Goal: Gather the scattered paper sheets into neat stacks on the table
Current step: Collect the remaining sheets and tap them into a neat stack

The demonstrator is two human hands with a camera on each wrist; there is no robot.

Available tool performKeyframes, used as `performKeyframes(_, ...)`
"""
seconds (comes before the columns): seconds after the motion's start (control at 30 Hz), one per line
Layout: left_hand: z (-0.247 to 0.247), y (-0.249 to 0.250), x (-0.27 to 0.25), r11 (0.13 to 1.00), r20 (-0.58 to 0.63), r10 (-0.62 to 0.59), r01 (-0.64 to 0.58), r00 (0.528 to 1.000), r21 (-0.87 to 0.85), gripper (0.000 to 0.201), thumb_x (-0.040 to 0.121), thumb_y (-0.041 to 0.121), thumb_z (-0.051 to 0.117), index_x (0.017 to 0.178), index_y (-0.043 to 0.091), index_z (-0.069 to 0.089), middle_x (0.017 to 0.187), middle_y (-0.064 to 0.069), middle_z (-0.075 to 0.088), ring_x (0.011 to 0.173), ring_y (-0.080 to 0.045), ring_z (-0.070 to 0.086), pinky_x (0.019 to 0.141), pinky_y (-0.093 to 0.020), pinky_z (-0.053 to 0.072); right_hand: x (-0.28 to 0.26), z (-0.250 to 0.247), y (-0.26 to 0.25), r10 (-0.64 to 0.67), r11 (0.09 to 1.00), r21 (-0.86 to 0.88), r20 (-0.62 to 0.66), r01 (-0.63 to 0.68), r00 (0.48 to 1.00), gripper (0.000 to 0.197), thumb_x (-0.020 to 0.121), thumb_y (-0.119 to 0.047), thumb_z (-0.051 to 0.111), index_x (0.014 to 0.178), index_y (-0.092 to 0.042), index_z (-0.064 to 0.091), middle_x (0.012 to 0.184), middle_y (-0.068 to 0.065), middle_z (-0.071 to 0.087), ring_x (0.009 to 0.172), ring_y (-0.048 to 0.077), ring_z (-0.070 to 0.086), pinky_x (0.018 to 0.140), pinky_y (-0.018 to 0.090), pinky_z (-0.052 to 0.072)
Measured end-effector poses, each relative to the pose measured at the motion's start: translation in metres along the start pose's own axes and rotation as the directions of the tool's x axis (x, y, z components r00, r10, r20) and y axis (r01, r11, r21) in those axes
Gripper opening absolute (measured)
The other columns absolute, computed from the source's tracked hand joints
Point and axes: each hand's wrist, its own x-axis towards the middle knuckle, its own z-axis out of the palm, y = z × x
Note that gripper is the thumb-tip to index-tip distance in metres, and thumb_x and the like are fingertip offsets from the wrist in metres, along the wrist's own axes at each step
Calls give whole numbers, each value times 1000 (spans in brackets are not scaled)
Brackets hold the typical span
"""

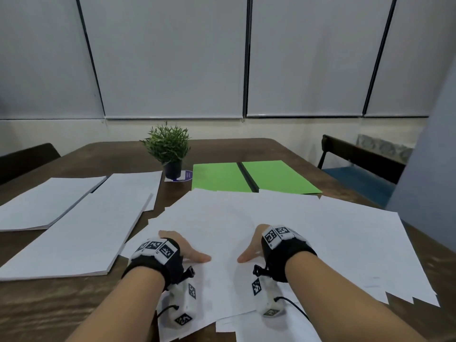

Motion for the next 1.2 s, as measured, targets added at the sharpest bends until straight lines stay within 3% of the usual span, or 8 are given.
performKeyframes(0.07,1,-1,2,1000,-4,12,-12,1000,-1,119,51,80,69,141,9,37,144,-12,38,133,-25,37,110,-34,35,4,2,-3,-2,1000,30,3,2,1000,60,63,-53,83,104,-13,65,103,5,69,88,25,62,85,32,51)
performKeyframes(0.2,2,-3,0,998,13,46,-46,999,-53,119,44,79,74,137,12,41,139,-11,42,125,-24,46,106,-34,39,13,3,3,44,993,111,17,-45,999,57,57,-53,85,96,-17,64,89,2,66,86,25,63,84,34,51)
performKeyframes(0.37,-21,-18,3,976,1,64,-63,998,-207,85,72,64,68,133,9,48,135,-7,54,123,-22,51,95,-25,40,18,-10,34,138,967,220,-24,-129,990,74,70,-51,78,128,-12,56,128,7,60,114,29,58,97,33,45)
performKeyframes(0.47,-34,-23,1,957,-8,21,-23,1000,-290,64,87,45,64,134,7,45,135,-13,51,123,-26,52,93,-29,44,23,-12,48,203,943,276,-40,-184,978,78,72,-51,76,136,-12,51,135,7,55,121,29,54,104,36,42)
performKeyframes(0.63,-25,-23,12,920,33,23,-8,999,-392,40,85,22,71,116,4,55,95,-9,54,85,-31,55,72,-33,41,20,-11,52,185,945,280,-23,-171,983,65,84,-50,67,134,-11,53,135,7,56,121,26,54,104,32,41)
performKeyframes(0.8,-32,-12,5,975,-26,13,-19,1000,-220,57,95,37,53,143,9,37,148,-8,38,135,-23,38,105,-26,31,30,-8,54,180,948,268,-13,-170,984,66,82,-51,68,133,-12,54,133,6,57,119,25,56,102,32,43)
performKeyframes(0.97,-35,-16,6,1000,68,-3,5,998,-30,73,77,43,75,137,11,47,138,-6,51,126,-22,49,105,-31,39,30,-7,50,197,944,275,-21,-183,980,67,81,-47,70,135,-12,52,135,7,56,122,27,54,104,35,42)
performKeyframes(1.2,-30,-21,14,995,13,-2,0,1000,104,77,75,62,67,130,11,52,133,-5,55,123,-23,51,107,-34,38,32,-5,45,207,942,275,-33,-190,978,64,82,-43,71,133,-9,53,135,8,56,123,28,53,102,33,43)
